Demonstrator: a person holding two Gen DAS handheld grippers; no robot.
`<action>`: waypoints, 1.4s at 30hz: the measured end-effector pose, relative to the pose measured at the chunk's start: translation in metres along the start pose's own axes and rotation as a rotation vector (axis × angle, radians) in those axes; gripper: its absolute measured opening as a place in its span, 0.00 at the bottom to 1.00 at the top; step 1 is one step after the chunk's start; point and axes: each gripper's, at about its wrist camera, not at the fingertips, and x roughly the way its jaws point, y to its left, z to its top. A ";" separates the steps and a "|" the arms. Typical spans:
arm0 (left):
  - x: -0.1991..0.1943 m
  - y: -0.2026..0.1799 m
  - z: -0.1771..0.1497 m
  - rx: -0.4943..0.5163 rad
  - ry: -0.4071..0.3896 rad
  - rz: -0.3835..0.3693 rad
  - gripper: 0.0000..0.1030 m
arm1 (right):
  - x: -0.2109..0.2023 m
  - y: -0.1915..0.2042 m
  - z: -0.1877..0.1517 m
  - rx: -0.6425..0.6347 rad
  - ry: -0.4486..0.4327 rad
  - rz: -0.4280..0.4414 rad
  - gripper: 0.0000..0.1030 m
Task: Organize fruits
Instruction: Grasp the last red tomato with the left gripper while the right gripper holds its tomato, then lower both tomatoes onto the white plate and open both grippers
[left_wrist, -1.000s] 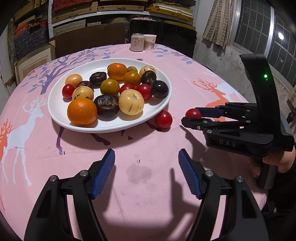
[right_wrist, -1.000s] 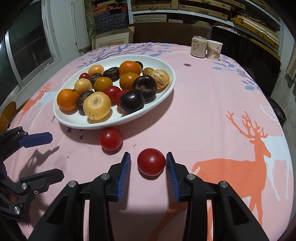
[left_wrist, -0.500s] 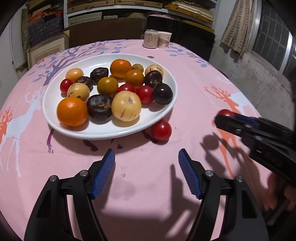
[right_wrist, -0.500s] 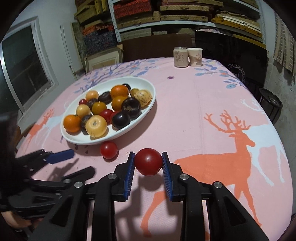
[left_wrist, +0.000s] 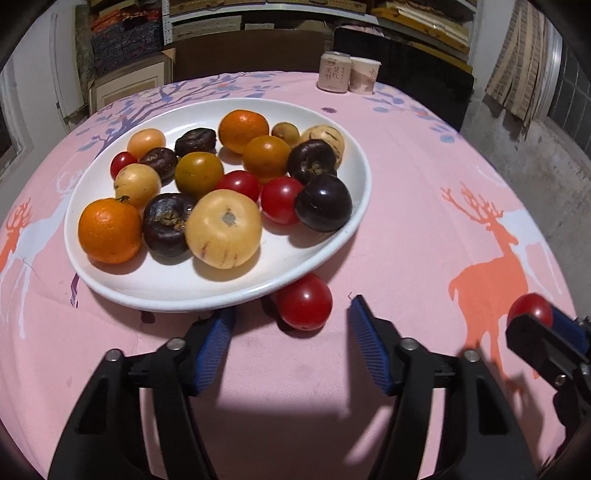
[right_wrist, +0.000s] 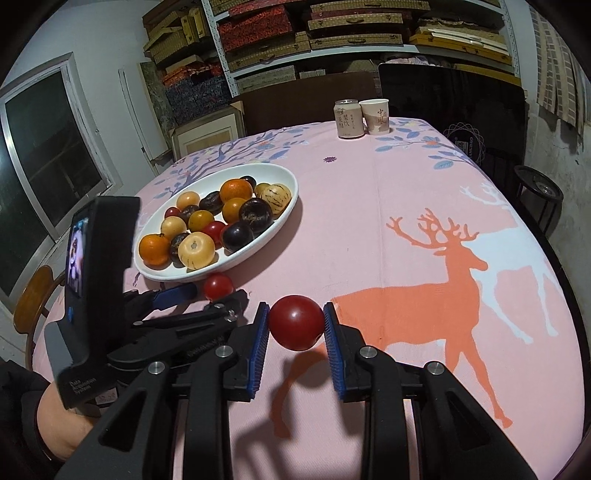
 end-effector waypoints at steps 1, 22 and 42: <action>-0.001 0.005 0.000 -0.021 -0.003 -0.038 0.38 | 0.001 0.000 0.000 0.001 0.000 0.001 0.29; -0.090 0.093 -0.028 -0.033 -0.147 -0.168 0.25 | -0.007 0.032 0.007 -0.061 0.001 0.040 0.29; 0.006 0.138 0.106 0.005 -0.082 -0.096 0.30 | 0.109 0.097 0.135 -0.111 0.071 0.139 0.41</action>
